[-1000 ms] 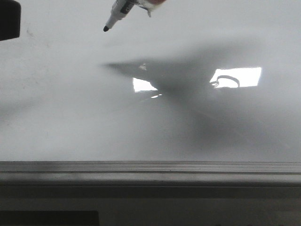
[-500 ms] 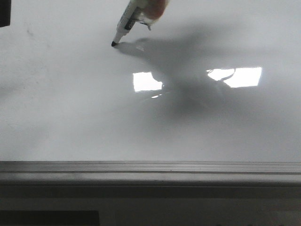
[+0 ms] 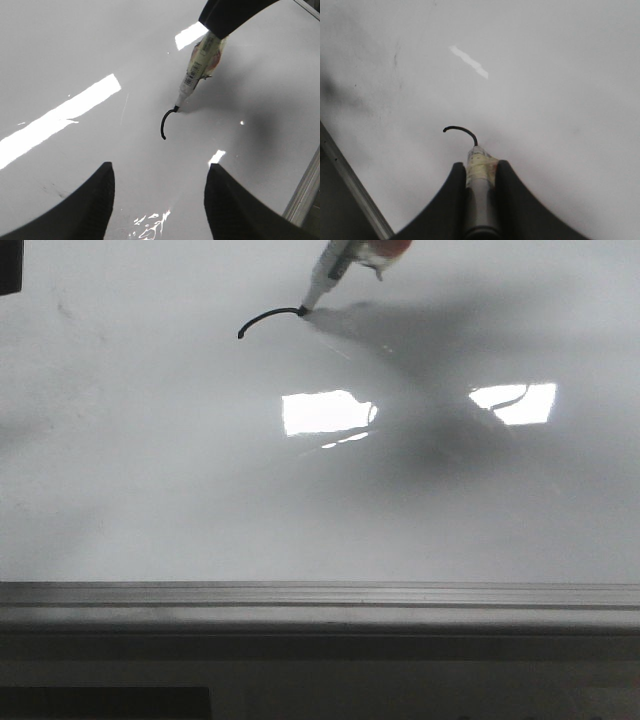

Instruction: Write number 3 on whiteboard

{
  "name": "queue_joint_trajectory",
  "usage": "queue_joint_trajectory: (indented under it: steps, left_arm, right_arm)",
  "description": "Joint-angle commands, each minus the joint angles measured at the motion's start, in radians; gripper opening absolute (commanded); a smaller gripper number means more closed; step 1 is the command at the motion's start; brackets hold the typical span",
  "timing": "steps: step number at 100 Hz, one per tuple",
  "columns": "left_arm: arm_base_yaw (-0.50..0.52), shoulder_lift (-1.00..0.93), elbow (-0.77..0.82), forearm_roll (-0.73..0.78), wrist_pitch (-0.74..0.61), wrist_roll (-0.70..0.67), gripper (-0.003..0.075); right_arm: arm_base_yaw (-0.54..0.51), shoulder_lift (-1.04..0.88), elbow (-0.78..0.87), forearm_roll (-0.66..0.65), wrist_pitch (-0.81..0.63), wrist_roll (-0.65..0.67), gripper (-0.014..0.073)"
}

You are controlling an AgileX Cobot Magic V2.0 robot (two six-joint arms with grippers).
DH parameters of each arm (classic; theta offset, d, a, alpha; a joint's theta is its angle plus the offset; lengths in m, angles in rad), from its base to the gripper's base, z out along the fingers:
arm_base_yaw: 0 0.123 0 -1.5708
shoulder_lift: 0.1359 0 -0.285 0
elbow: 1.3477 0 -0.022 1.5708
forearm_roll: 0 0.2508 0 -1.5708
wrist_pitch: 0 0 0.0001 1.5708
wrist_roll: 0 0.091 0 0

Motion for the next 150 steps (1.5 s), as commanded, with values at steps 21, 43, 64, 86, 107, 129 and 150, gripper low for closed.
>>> queue_joint_trajectory:
  steps: [21,43,64,86,107,129,150]
  left_arm:
    - [0.002,-0.002,-0.032,-0.013,-0.083,-0.009,0.0365]
    - [0.002,-0.002,-0.032,-0.013,-0.083,-0.009,0.0365]
    - [0.002,-0.002,-0.032,-0.013,-0.083,-0.009,0.0365]
    - [0.002,-0.002,-0.032,-0.013,-0.083,-0.009,0.0365]
    - [0.002,-0.002,-0.032,0.003,-0.079,-0.009,0.0365]
    - [-0.062,0.032,-0.032,0.070,-0.074,-0.009,0.0365]
    - [-0.185,0.192,-0.032,0.061,-0.183,-0.018,0.0365]
  right_arm:
    - [0.022,0.034,0.016,0.021,-0.014,-0.007,-0.0064]
    - [0.024,0.009,0.016,0.004,0.039,-0.005,-0.0064]
    - [0.024,-0.027,0.034,0.026,0.127,0.000,-0.0063]
    - [0.089,0.047,0.057,0.081,-0.009,0.000,-0.0063]
    - [0.134,0.105,0.022,0.081,-0.084,0.000,-0.0063]
    - [0.148,0.028,-0.016,0.081,-0.004,-0.009,-0.0066]
    - [0.220,0.028,-0.031,0.079,0.011,-0.009,-0.0065]
